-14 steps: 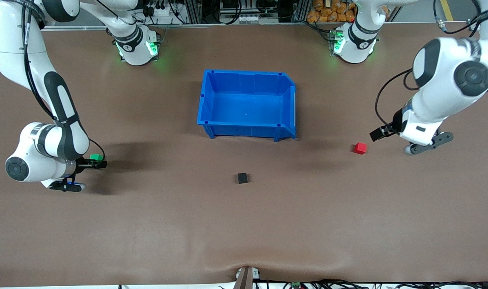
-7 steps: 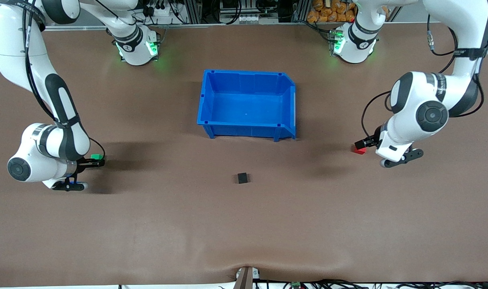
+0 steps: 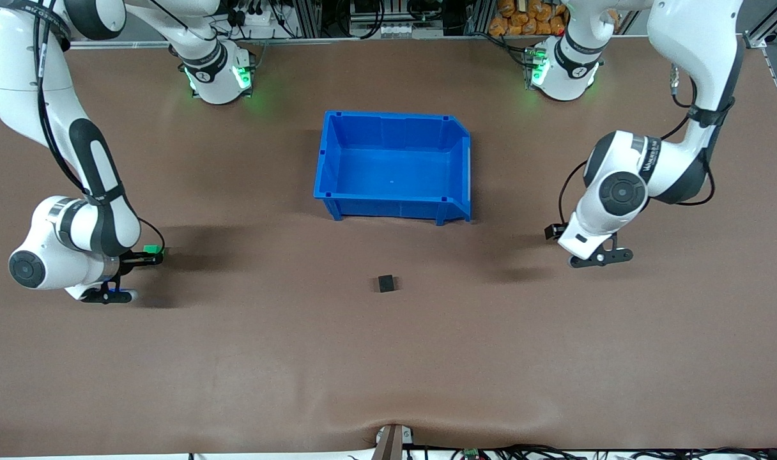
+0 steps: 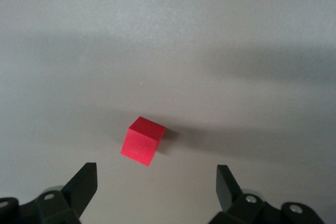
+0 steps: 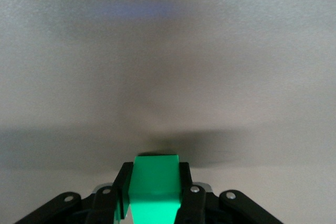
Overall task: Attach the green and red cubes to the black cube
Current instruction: 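Close the right gripper on the green cube while the left gripper descends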
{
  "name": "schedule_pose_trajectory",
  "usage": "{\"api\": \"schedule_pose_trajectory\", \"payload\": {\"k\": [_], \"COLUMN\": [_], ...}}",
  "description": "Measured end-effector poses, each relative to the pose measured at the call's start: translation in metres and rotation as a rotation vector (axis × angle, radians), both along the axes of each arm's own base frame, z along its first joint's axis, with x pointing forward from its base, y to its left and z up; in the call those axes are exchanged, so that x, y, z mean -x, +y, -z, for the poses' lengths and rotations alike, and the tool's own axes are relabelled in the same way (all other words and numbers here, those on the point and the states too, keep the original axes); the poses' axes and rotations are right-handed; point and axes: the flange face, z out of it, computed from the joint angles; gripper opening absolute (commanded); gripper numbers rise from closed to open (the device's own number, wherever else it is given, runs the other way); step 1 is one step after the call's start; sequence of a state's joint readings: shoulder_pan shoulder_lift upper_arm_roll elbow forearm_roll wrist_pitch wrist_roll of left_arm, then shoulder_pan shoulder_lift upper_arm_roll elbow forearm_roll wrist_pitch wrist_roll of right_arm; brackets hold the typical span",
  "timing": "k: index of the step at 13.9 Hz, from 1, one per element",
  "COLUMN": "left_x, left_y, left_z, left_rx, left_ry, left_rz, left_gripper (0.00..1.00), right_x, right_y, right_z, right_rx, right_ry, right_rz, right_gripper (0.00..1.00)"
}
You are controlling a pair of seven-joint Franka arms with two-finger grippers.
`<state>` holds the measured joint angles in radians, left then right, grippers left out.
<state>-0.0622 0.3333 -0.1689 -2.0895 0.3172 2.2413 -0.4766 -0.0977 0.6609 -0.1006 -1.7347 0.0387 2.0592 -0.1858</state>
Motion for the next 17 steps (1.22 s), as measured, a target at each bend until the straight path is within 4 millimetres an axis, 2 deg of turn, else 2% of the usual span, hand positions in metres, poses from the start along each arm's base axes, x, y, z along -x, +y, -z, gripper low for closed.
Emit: {"api": "schedule_pose_trajectory", "payload": {"k": [2, 4, 7, 9, 11, 15, 17], "left_x": [0.002, 0.007, 0.011, 0.012, 0.01, 0.008, 0.009], "left_y": [0.002, 0.007, 0.01, 0.014, 0.02, 0.035, 0.034], "left_z": [0.014, 0.029, 0.046, 0.053, 0.054, 0.054, 0.055], "left_rx": [0.011, 0.04, 0.071, 0.079, 0.085, 0.09, 0.09], "left_ry": [-0.017, -0.035, -0.036, -0.024, -0.015, -0.003, -0.001], "left_rz": [0.102, 0.175, 0.257, 0.3, 0.357, 0.398, 0.401], "left_gripper": [1.0, 1.0, 1.0, 1.0, 1.0, 0.98, 0.96], "right_x": [-0.005, -0.017, -0.043, -0.056, -0.064, -0.065, -0.061], "right_y": [-0.002, 0.003, 0.031, 0.065, 0.109, 0.216, 0.259], "right_z": [-0.008, -0.026, -0.061, -0.075, -0.084, -0.096, -0.102], "right_rx": [0.004, 0.002, 0.002, -0.018, -0.019, 0.005, 0.013], "right_ry": [-0.006, 0.007, -0.019, -0.031, -0.017, 0.057, 0.108], "right_rz": [0.035, 0.119, 0.278, 0.416, 0.555, 0.847, 0.991], "right_gripper": [0.0, 0.0, 0.0, 0.0, 0.0, 0.0, 0.0]}}
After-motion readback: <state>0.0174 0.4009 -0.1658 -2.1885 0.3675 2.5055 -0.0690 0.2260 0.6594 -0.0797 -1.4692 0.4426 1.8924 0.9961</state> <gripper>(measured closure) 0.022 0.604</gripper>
